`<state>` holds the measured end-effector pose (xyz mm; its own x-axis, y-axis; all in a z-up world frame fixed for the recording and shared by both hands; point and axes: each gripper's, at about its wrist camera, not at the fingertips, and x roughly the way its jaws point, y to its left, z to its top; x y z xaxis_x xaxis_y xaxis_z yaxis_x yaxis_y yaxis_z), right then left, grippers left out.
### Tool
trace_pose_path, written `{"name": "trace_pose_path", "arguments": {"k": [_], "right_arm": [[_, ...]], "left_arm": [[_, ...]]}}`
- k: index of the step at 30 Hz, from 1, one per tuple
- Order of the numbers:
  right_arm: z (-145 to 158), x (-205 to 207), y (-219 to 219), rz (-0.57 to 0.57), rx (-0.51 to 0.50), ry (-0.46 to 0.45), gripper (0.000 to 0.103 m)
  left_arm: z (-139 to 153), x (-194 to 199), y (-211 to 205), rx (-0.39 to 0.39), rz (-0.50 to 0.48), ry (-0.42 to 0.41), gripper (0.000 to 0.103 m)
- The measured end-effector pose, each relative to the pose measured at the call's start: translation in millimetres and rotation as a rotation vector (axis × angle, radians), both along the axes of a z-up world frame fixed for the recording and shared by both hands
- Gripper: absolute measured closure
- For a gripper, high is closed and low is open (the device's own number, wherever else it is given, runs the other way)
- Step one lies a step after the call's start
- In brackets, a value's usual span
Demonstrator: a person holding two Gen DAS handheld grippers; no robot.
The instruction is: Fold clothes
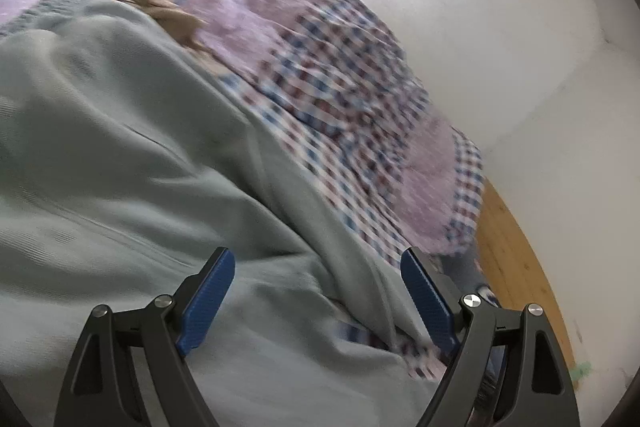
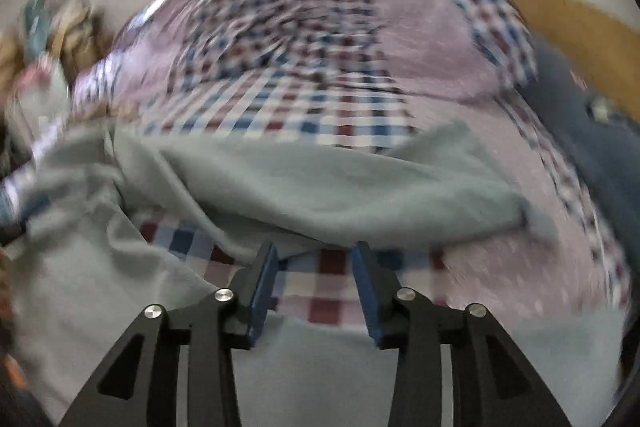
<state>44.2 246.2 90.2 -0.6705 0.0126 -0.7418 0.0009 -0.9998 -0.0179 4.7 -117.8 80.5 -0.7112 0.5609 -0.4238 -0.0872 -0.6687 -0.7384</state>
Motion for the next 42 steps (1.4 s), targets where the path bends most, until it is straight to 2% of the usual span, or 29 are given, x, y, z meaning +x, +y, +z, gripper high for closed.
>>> {"name": "trace_pose_path", "arguments": {"k": [1,4,5,7,10,14,17,20,22,27,29,33,34,37,38,39,40,41,42], "right_arm": [[-6.5,-5.6,-2.4,-0.006,-0.015,-0.007,0.061],[-28.0,-16.6,9.7,-0.051,-0.169,-0.052,0.061],[-34.9,-19.6,12.2,-0.057,-0.191,-0.071,0.061],[-45.2,-26.0,13.3,-0.057,-0.186,-0.093,0.061],[-49.0,-33.0,17.2,-0.057,-0.173,-0.072,0.061],[-54.6,-45.9,40.7,-0.104,-0.271,-0.077,0.061],[-53.6,-47.3,65.4,-0.166,-0.329,-0.048,0.061],[-49.4,-45.3,89.3,-0.233,-0.367,0.01,0.061],[-48.6,-44.7,99.4,-0.24,-0.401,0.028,0.061],[-48.2,-46.1,100.6,-0.235,-0.407,0.029,0.061],[-48.8,-46.2,103.5,-0.235,-0.431,0.034,0.061],[-50.3,-46.5,107.8,-0.236,-0.486,0.041,0.061],[-50.1,-46.5,108.1,-0.234,-0.489,0.041,0.061],[-48.3,-46.5,108.0,-0.221,-0.491,0.042,0.06],[-47.4,-46.1,108.1,-0.215,-0.489,0.043,0.06],[-46.5,-45.7,108.3,-0.208,-0.486,0.044,0.06],[-45.9,-45.2,108.7,-0.2,-0.483,0.045,0.06],[-45.4,-44.3,110.4,-0.192,-0.485,0.045,0.06],[-44.9,-43.1,113.0,-0.183,-0.493,0.045,0.06]], "left_arm": [[1.3,-0.1,7.8,-0.001,-0.033,0.009,0.015],[3.0,0.9,32.5,-0.027,-0.132,0.025,0.015],[3.4,0.7,40.8,-0.033,-0.169,0.031,0.015],[4.3,3.0,59.9,-0.06,-0.24,0.038,0.015],[4.2,9.5,83.7,-0.094,-0.323,0.04,0.015],[2.9,18.9,112.4,-0.135,-0.421,0.039,0.015],[-0.2,23.3,130.7,-0.167,-0.461,0.031,0.015],[-2.8,25.2,140.8,-0.172,-0.46,0.008,0.015],[-0.8,20.1,153.2,-0.18,-0.462,-0.005,0.015],[4.1,7.2,184.1,-0.2,-0.464,-0.037,0.015],[0.3,-3.0,202.6,-0.239,-0.467,-0.074,0.016],[-16.1,-21.8,226.2,-0.286,-0.457,-0.158,0.028],[-20.6,-27.4,228.7,-0.269,-0.446,-0.183,0.029],[-29.8,-42.6,228.6,-0.194,-0.402,-0.248,0.048],[-30.8,-46.4,226.8,-0.172,-0.385,-0.261,0.062],[-30.7,-49.0,224.6,-0.159,-0.366,-0.276,0.081],[-30.5,-51.5,222.4,-0.147,-0.347,-0.292,0.091],[-30.3,-54.0,220.1,-0.134,-0.328,-0.307,0.1],[-24.8,-51.7,218.4,-0.132,-0.324,-0.287,0.1]]}}
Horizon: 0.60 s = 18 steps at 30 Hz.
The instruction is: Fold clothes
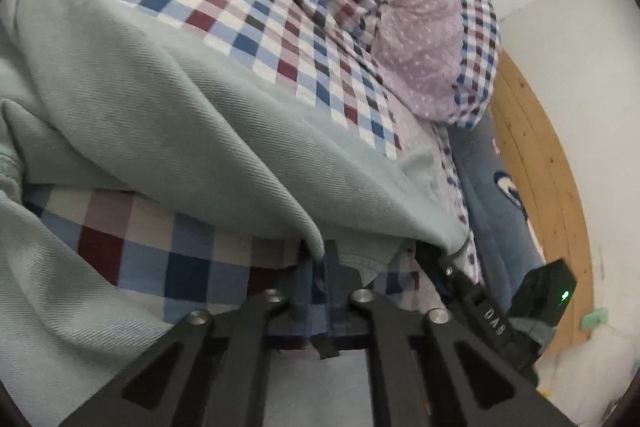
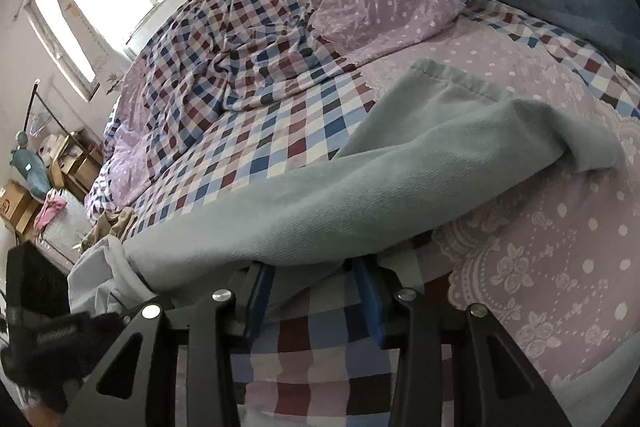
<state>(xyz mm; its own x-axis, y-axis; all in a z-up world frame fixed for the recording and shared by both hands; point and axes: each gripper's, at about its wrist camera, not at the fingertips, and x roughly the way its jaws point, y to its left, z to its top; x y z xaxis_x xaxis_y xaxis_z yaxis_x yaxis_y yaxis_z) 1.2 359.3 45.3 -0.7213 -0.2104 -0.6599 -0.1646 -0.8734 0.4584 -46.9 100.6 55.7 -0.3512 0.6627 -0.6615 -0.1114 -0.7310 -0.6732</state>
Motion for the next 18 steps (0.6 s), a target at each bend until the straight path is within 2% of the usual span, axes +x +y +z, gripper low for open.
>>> {"name": "trace_pose_path", "arguments": {"k": [3,4,7,11,13,15,18], "right_arm": [[1.7,5.2,13.0,0.016,-0.051,0.009,0.056],[2.1,8.2,20.3,0.013,-0.085,0.014,0.051],[2.3,25.1,56.6,-0.091,-0.181,0.031,0.048],[-13.0,58.4,120.0,-0.293,-0.384,0.034,0.05],[-19.1,67.3,139.4,-0.331,-0.479,0.06,0.052],[-19.7,70.9,146.4,-0.345,-0.506,0.079,0.052],[-13.8,69.5,146.0,-0.354,-0.434,0.069,0.051]], "left_arm": [[17.2,7.7,-5.1,0.013,0.01,0.062,0.101],[23.0,10.2,-6.8,0.018,0.014,0.082,0.101],[35.2,18.3,-12.6,0.024,0.016,0.133,0.102],[13.9,27.6,-19.7,-0.03,-0.029,0.101,0.102],[-3.2,32.8,-22.7,-0.056,-0.045,0.081,0.101],[-17.8,37.5,-28.7,-0.047,-0.044,0.068,0.101],[-33.5,40.0,-36.2,-0.003,-0.035,0.067,0.102]]}}
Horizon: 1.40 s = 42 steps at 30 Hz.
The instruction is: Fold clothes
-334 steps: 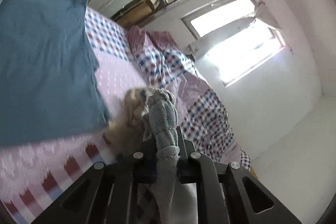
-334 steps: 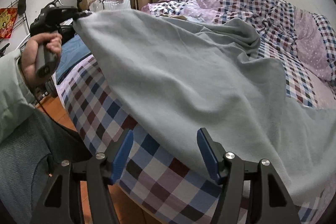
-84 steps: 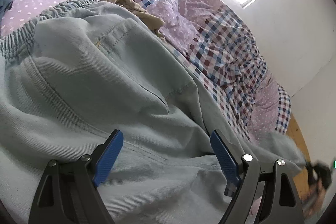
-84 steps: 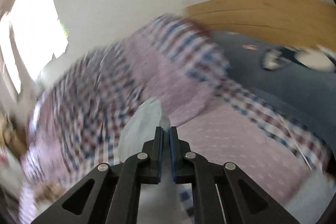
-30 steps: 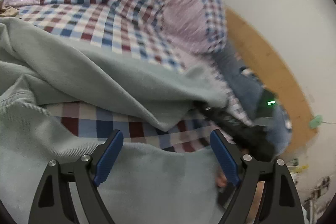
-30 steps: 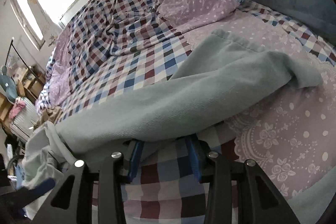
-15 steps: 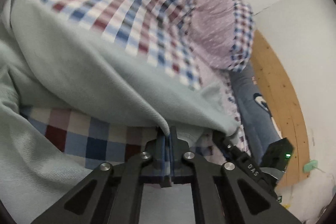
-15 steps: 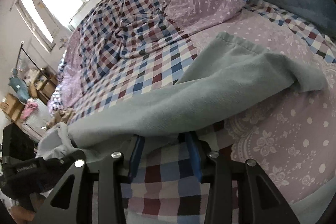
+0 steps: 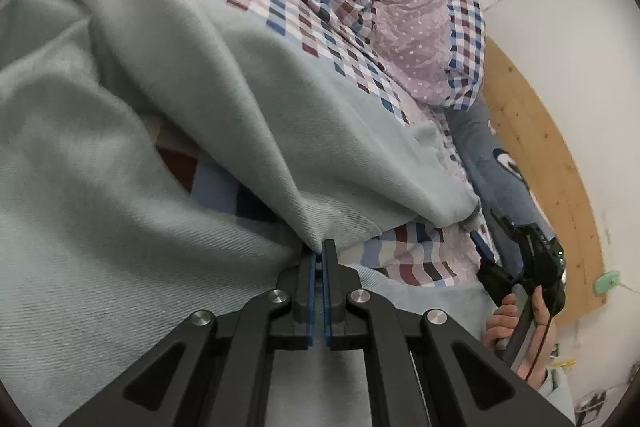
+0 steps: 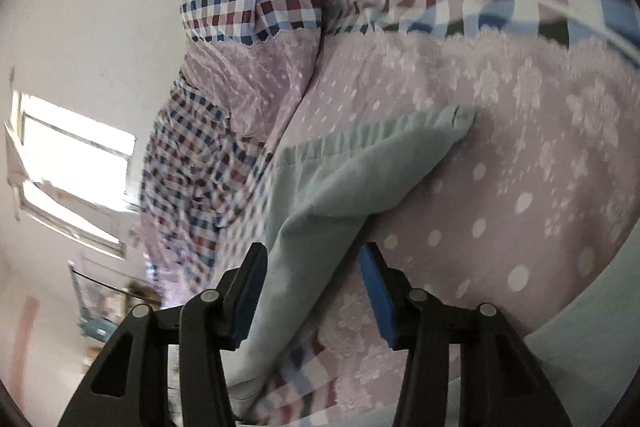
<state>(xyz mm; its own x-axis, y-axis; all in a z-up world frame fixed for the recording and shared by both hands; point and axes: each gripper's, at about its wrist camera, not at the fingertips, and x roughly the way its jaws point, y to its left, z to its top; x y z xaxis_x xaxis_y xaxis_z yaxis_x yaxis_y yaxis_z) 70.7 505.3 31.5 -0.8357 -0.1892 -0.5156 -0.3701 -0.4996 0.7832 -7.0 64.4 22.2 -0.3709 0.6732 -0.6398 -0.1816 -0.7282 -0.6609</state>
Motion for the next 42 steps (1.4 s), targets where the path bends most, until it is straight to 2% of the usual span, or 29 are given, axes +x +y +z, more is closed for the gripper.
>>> {"name": "trace_pose_path", "arguments": {"k": [3,6,11,15,16,17,19,20,21,25,28,33,34,36,37,39,42], "right_arm": [[0.4,-2.6,2.3,-0.01,0.039,-0.021,0.051],[-1.9,-1.7,14.1,-0.044,0.024,-0.02,0.051],[-6.2,2.5,35.8,-0.149,-0.032,-0.009,0.051],[-6.9,-12.9,42.6,-0.175,0.024,-0.059,0.052],[-7.0,-17.9,42.4,-0.176,0.047,-0.084,0.056],[-7.5,-23.1,41.8,-0.175,0.073,-0.116,0.072],[-8.8,-25.6,42.3,-0.191,0.095,-0.151,0.092],[-7.9,-23.0,42.5,-0.2,0.095,-0.146,0.098],[-4.9,-18.9,42.0,-0.21,0.103,-0.137,0.099],[38.4,8.9,28.9,-0.237,0.173,-0.037,0.1],[90.0,23.2,11.2,-0.22,0.239,0.052,0.1],[161.0,0.8,-12.9,-0.174,0.374,0.072,0.099],[167.7,-9.7,-14.7,-0.167,0.402,0.058,0.099],[164.2,-45.7,-6.9,-0.152,0.43,0.008,0.099],[155.2,-69.6,-1.8,-0.127,0.454,-0.043,0.095],[127.8,-115.2,6.8,-0.055,0.494,-0.168,0.093],[94.2,-132.5,10.9,0.005,0.436,-0.243,0.092]], "left_arm": [[-3.9,4.3,2.7,0.007,-0.007,0.051,0.102],[-6.6,8.2,5.7,-0.011,-0.014,0.092,0.102],[-10.2,6.9,3.5,0.009,-0.012,0.096,0.102],[-11.7,6.3,3.1,0.016,-0.01,0.095,0.102],[-12.0,6.2,3.1,0.016,-0.009,0.095,0.102],[-12.4,6.0,3.1,0.017,-0.008,0.094,0.102],[-13.0,5.7,3.2,0.018,-0.006,0.094,0.102],[-12.7,5.4,3.4,0.018,-0.005,0.092,0.102],[-12.3,5.0,3.7,0.017,-0.004,0.09,0.102],[-10.1,3.4,2.3,0.032,0.006,0.075,0.102],[-7.7,1.9,-0.6,0.055,0.017,0.059,0.102],[14.6,-0.7,-6.7,0.136,0.039,0.079,0.102],[16.2,-1.8,-7.3,0.143,0.041,0.08,0.102],[19.0,-4.2,-8.4,0.157,0.045,0.079,0.102],[20.4,-5.4,-9.0,0.164,0.047,0.079,0.102],[23.2,-7.8,-10.1,0.177,0.052,0.079,0.102],[27.5,-11.4,-11.8,0.197,0.058,0.078,0.102]]}}
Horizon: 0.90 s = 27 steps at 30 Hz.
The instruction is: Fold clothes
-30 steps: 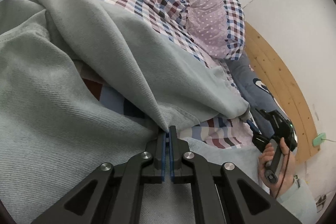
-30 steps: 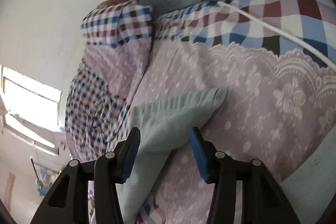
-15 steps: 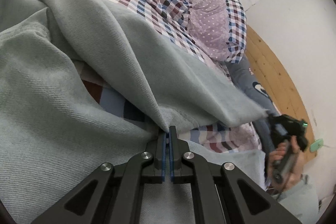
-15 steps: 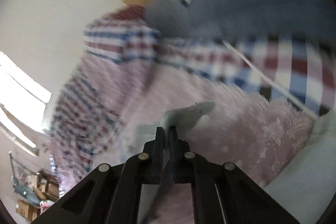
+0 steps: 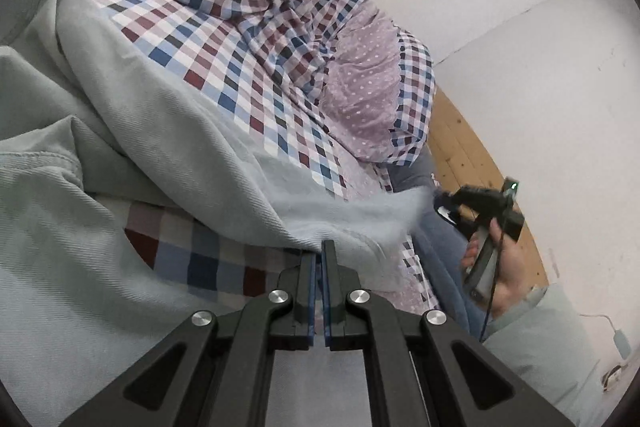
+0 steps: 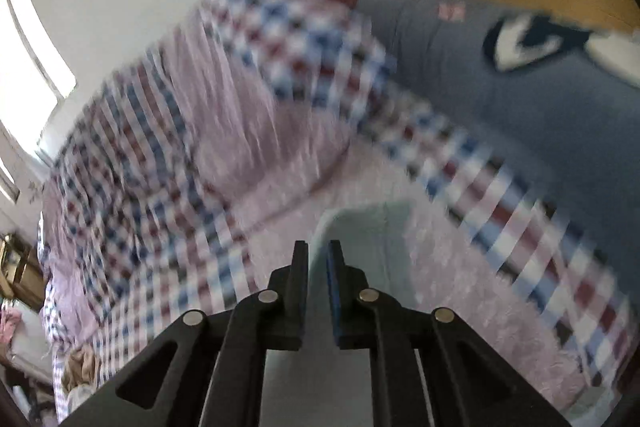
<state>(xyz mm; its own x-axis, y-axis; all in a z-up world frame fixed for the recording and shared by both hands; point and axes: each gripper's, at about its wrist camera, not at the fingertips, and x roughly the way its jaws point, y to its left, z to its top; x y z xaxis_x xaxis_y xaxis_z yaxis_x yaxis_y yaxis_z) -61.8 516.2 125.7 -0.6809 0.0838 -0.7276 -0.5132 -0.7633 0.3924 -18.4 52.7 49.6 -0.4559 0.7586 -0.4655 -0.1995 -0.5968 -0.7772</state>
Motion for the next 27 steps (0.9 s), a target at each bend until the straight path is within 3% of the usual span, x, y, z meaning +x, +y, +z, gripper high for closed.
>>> {"name": "trace_pose_path", "arguments": {"k": [1,2,4,10,13,16,19,25,27], "right_arm": [[-7.9,8.8,-0.4,-0.004,-0.033,0.01,0.087],[-16.6,19.7,-1.0,0.0,-0.06,0.016,0.065],[-36.4,43.7,-0.9,0.005,-0.065,-0.009,0.045],[-93.0,93.2,17.5,-0.034,-0.125,-0.136,0.045],[-101.9,95.4,21.3,-0.035,-0.14,-0.132,0.045],[-97.8,85.0,14.3,0.017,-0.084,-0.124,0.046],[-92.8,79.8,2.3,0.053,-0.02,-0.172,0.05],[-86.1,118.3,0.5,-0.06,-0.218,-0.094,0.049],[-87.0,115.5,-5.4,-0.047,-0.215,-0.101,0.049]], "left_arm": [[1.4,-1.2,-0.6,0.007,0.002,0.0,0.102],[2.8,-2.4,-1.1,0.014,0.004,0.0,0.102],[3.8,-3.6,-1.4,0.018,0.007,-0.001,0.102],[0.5,-3.3,0.1,0.004,0.016,-0.004,0.102],[-1.1,-3.2,0.8,-0.003,0.02,-0.005,0.102],[-2.7,-3.0,1.6,-0.01,0.025,-0.007,0.102],[-4.3,-2.9,2.3,-0.017,0.029,-0.008,0.102],[-6.6,-1.5,5.8,-0.034,0.032,-0.01,0.102],[-7.4,-0.6,6.8,-0.037,0.031,-0.012,0.102]]}}
